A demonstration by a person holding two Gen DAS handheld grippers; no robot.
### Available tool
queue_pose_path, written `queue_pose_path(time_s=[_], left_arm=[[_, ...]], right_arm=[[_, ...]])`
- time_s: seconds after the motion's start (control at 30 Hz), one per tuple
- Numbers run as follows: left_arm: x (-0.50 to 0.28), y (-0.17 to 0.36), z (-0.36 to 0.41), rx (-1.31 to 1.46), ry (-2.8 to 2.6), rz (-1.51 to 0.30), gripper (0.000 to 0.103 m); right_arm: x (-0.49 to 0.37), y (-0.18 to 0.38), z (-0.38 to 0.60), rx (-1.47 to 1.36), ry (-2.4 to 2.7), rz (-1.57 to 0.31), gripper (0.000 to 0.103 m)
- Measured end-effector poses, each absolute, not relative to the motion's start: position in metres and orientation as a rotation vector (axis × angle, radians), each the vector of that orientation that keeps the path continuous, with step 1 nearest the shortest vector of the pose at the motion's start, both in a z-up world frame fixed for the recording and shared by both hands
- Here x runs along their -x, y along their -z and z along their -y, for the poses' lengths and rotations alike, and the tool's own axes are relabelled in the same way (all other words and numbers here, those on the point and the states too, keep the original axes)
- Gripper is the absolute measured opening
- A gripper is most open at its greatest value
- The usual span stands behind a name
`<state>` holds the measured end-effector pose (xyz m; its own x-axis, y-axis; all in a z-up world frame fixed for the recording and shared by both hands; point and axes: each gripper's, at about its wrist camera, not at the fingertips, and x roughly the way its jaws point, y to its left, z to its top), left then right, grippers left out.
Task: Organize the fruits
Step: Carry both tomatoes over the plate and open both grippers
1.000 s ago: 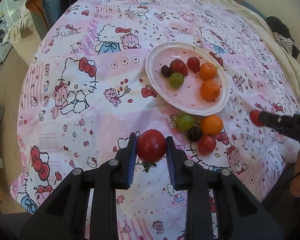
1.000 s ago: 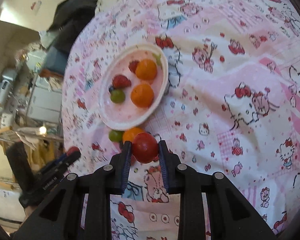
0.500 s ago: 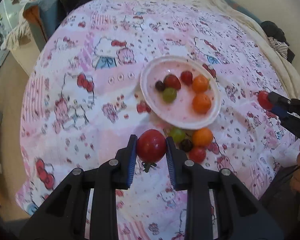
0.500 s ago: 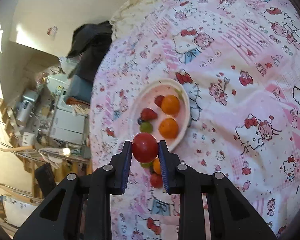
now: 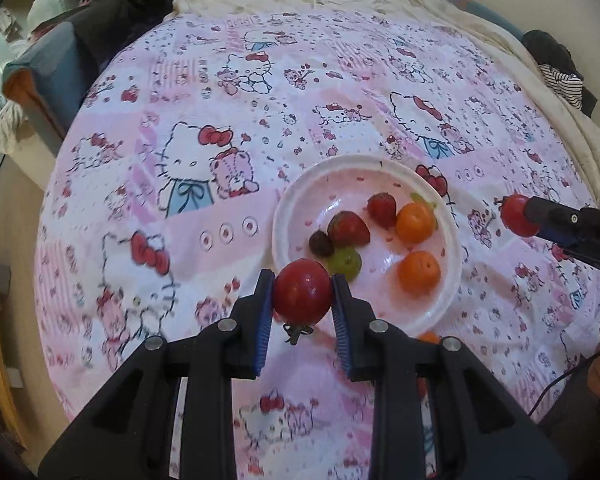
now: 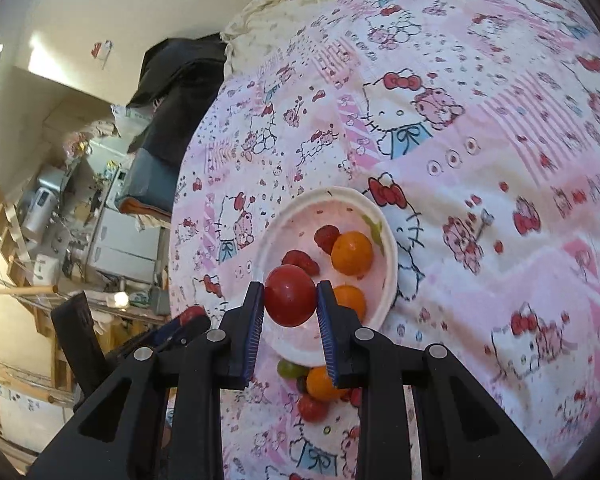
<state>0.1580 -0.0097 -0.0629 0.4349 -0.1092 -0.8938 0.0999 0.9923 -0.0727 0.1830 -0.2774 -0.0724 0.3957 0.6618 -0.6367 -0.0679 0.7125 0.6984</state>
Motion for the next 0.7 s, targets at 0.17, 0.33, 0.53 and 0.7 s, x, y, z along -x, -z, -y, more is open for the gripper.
queue_pose_path(time_s=[0.17, 0.33, 0.53, 0.7], left_arm=[[-0.177, 0.090, 0.014, 0.013, 0.154, -1.150, 0.024], [-0.178, 0.111, 0.014, 0.022, 0.157, -1.171, 0.024], [-0.182, 0.117, 0.014, 0.032, 0.150, -1.159, 0.025], [-0.183, 0.120, 0.019, -0.010, 0.146, -1.154, 0.025]], right_arm=[[-0.211, 0.090, 0.265, -0.582, -0.478, -1.125, 0.028], [-0.234, 0.110, 0.257, -0.530, -0.444, -1.155, 0.028], [-0.249, 0.117, 0.247, -0.509, -0.455, -1.158, 0.028], [-0.250, 0.120, 0.241, -0.497, -0.465, -1.162, 0.029]])
